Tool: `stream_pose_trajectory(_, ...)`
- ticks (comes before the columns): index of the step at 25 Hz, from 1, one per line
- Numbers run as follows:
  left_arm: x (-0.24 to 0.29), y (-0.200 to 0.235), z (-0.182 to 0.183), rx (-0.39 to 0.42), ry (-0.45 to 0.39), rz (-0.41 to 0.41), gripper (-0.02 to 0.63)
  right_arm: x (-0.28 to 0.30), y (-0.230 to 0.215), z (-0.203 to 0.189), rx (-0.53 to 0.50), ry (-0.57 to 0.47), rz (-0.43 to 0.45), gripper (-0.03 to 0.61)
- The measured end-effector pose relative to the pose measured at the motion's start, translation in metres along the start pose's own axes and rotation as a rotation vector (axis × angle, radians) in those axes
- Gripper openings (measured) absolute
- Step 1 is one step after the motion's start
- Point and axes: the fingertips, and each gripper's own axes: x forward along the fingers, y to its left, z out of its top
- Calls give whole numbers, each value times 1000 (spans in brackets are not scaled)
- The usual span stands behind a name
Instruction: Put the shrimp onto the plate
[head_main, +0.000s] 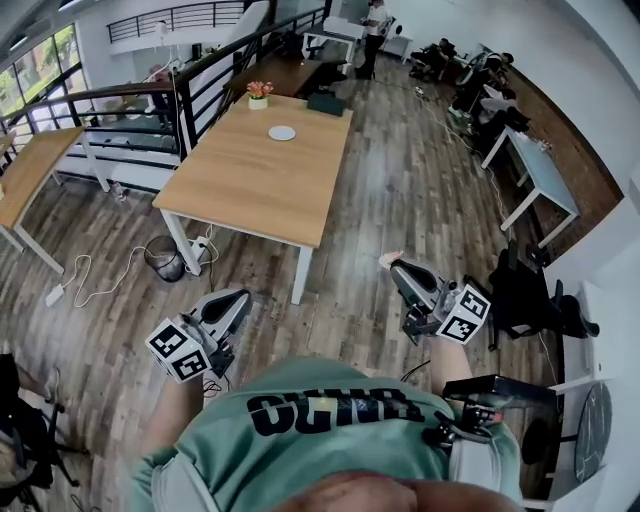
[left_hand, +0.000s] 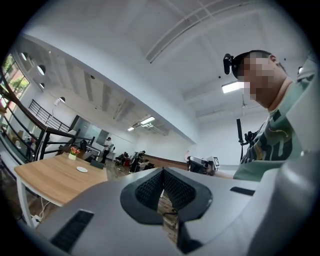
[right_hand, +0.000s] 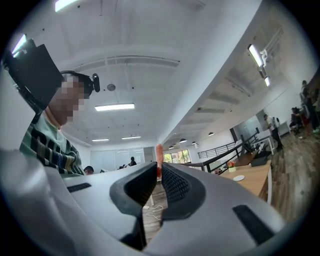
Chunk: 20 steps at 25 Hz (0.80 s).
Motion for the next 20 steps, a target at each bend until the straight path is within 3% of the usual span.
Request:
stream_pose_trajectory(9,81,37,23,101,-28,186,5,54,-131,24,9,-16,231,35)
stream_pose_trajectory(13,113,46,19,61,-42,275,5,66,-176,13,77,-23,320,35)
stream_pose_trajectory(20,158,59,11,87,64,351,5,74,-231,-18,212,-55,383,35)
